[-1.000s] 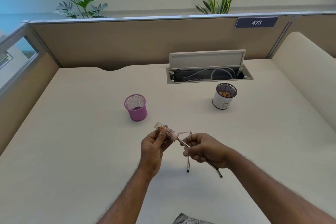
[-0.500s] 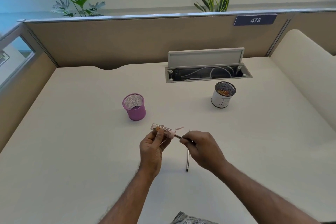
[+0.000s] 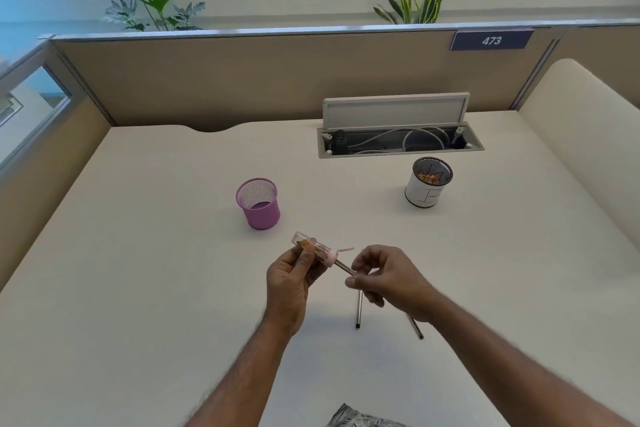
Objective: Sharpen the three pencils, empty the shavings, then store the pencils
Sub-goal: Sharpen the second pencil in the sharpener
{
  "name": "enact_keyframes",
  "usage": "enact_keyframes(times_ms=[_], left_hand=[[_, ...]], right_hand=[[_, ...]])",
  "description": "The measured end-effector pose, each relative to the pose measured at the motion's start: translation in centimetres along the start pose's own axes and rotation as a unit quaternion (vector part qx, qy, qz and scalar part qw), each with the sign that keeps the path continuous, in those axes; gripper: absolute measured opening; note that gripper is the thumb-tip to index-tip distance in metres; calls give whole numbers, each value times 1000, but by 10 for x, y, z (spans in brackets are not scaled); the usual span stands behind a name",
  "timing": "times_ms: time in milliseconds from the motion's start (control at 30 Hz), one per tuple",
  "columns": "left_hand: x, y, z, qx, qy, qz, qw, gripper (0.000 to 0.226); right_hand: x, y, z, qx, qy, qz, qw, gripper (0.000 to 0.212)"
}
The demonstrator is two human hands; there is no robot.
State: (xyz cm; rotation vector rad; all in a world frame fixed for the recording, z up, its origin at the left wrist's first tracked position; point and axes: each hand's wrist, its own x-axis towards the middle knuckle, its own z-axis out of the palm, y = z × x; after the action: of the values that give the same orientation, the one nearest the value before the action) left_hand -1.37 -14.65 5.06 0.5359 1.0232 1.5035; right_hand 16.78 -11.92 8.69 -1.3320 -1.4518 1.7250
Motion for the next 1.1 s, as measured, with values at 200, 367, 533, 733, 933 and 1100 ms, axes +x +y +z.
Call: enact_keyframes(times_ms=[200,367,533,733,933,1100], left_hand=[[-6,-3,5,35,10,30,999,19],[-6,-4,6,26,22,28,999,19],[-3,-3,3,17,6,14,1000,21],[-1,-2,0,4,-28,2,1000,23],[-2,-1,0,19,-20,13,1000,25],[-4,2,2,45,-10,34,998,22]], right_hand=[[-3,14,6,-449,213,-289,818,8],[-3,19,8,-392,184,-321,842,7],[0,9,3,-227,119,-163,953,16],[0,-6,-10,5,-42,42,998,14],[-2,-8,-11,9,-65,51,997,12],[-1,4,0,-263,126,-165,942,15]])
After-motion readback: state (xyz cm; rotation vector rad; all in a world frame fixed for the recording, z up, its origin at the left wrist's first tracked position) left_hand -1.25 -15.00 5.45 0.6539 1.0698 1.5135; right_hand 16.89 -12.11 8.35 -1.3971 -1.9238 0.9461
